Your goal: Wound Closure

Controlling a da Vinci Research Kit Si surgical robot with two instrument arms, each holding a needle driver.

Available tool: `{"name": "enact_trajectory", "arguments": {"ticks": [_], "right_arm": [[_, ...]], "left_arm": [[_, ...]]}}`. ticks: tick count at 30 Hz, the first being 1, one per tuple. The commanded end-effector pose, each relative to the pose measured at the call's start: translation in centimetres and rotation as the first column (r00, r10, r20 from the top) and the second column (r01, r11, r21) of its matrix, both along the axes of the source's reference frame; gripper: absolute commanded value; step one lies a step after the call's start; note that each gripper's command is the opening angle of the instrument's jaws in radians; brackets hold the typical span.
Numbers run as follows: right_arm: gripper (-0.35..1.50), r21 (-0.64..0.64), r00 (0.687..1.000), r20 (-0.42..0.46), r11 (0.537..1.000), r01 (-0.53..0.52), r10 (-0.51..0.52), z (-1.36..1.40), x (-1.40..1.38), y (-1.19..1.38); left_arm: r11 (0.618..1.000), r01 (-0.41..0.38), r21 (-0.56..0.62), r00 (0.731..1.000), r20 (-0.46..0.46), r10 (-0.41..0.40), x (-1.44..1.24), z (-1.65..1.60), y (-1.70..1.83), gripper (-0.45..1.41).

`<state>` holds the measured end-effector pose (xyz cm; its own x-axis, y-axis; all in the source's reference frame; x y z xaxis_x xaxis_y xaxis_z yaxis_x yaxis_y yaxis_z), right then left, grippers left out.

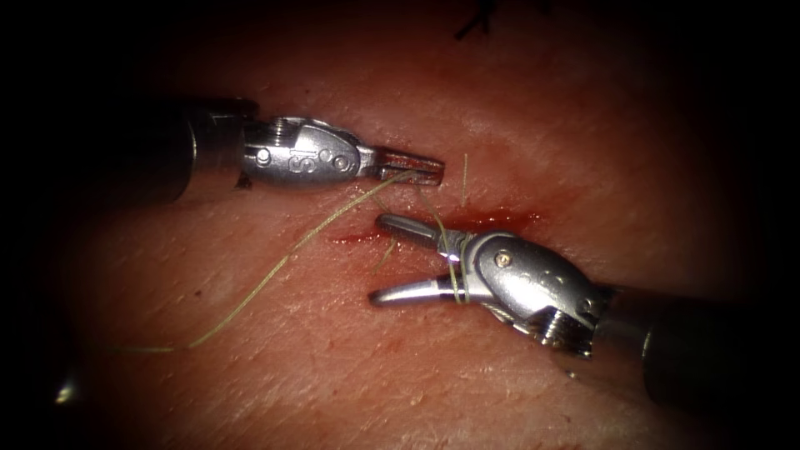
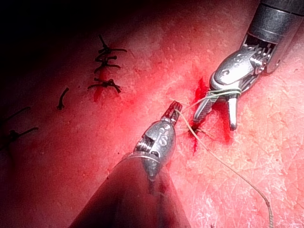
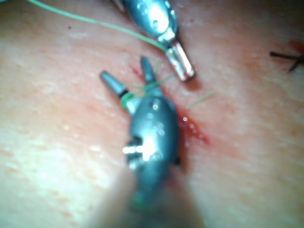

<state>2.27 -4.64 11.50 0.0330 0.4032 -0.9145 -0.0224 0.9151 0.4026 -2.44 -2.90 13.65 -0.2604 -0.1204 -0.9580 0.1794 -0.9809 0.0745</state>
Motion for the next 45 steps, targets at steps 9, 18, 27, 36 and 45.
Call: {"name": "enact_trajectory", "arguments": {"ticks": [9, 18, 27, 36, 45], "right_arm": [[0.57, 0.000, 0.995, -0.010, 0.995, -0.103, 0.103, 0.16, -0.09, 0.19], [0.46, -0.002, 0.977, -0.016, 0.977, -0.212, 0.212, 0.25, -0.21, 0.34], [0.29, 0.138, 0.940, 0.079, 0.931, -0.339, 0.331, 0.38, -0.25, 0.22], [0.25, 0.211, 0.926, 0.109, 0.901, -0.378, 0.362, 0.42, -0.35, 0.21], [0.51, 0.222, 0.880, 0.161, 0.852, -0.474, 0.447, 0.44, -0.50, 0.25]], "left_arm": [[1.000, -0.011, 0.010, 1.000, 0.005, 0.011, 0.05, 0.04, -0.18, -0.45], [1.000, -0.013, 0.011, 1.000, 0.008, 0.012, 0.02, -0.10, -0.48, -0.45], [1.000, -0.020, 0.018, 1.000, 0.016, 0.020, -0.14, -0.27, -0.66, -0.45], [0.999, -0.026, 0.018, 0.999, 0.021, 0.026, -0.14, -0.27, -0.66, -0.45], [0.999, -0.028, 0.017, 0.999, 0.022, 0.027, -0.15, -0.21, -0.57, -0.45]]}}
